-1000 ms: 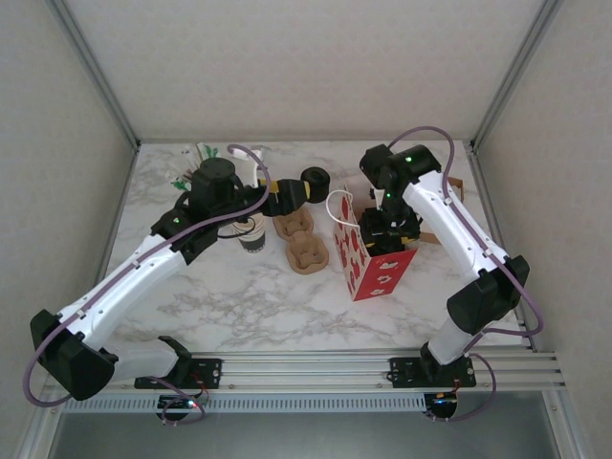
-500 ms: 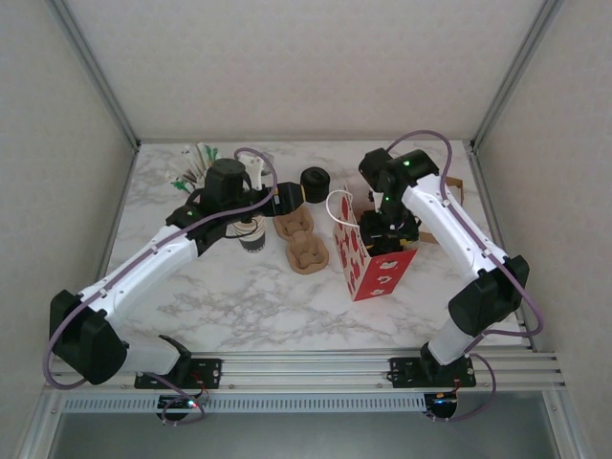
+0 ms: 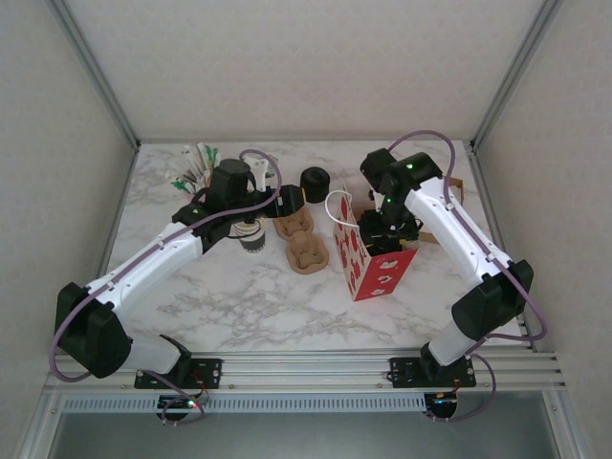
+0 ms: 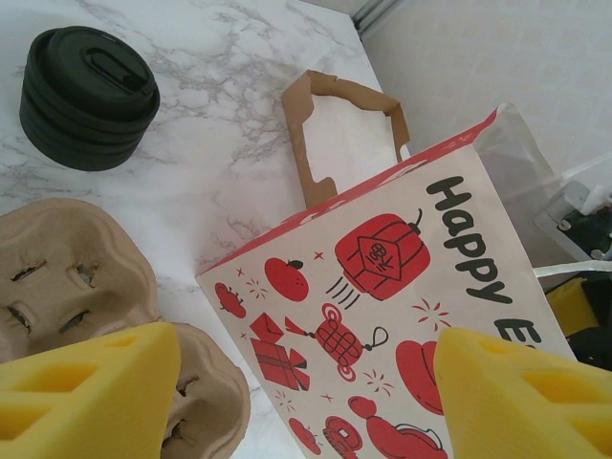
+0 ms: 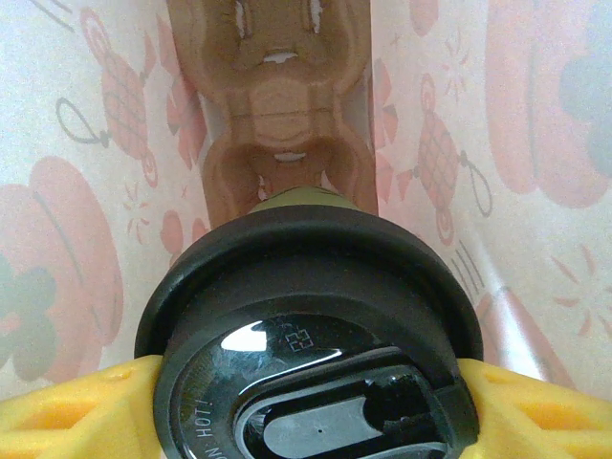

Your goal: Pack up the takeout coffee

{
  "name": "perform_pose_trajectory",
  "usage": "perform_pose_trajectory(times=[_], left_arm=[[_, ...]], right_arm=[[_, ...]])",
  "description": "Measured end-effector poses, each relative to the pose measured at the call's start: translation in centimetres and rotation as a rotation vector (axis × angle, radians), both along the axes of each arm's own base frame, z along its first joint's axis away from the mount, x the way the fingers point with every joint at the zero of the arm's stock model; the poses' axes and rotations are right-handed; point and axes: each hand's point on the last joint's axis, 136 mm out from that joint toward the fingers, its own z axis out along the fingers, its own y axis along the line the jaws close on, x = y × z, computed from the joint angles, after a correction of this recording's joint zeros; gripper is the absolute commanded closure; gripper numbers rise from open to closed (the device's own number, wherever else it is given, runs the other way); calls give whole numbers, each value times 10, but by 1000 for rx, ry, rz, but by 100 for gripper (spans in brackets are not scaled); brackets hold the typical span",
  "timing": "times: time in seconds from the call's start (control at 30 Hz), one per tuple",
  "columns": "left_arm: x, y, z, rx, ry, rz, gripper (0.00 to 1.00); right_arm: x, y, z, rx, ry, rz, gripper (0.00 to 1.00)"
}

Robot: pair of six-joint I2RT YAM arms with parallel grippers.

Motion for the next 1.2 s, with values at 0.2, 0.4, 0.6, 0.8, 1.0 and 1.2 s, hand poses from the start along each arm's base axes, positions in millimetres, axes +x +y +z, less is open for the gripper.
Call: perform_pose_trajectory(times=[0.2, 0.4, 0.6, 0.8, 1.0, 1.2], left_arm=[[1, -2, -6, 6, 14, -4, 33], [3, -5, -12, 8, 26, -13, 34], [2, -11, -17, 7, 35, -31, 34], [2, -12, -16, 5, 31, -33, 34], [2, -12, -16, 6, 32, -33, 34], [2, -12, -16, 5, 32, -33, 34]], right_arm=[[1, 0, -1, 3, -12, 0, 29], [1, 0, -8, -4, -14, 4, 29], [2, 5, -12, -11, -32, 22, 29], [6, 10, -12, -4, -54, 31, 29], [6, 10, -14, -8, -57, 32, 29], [7, 11, -14, -5, -62, 35, 29]])
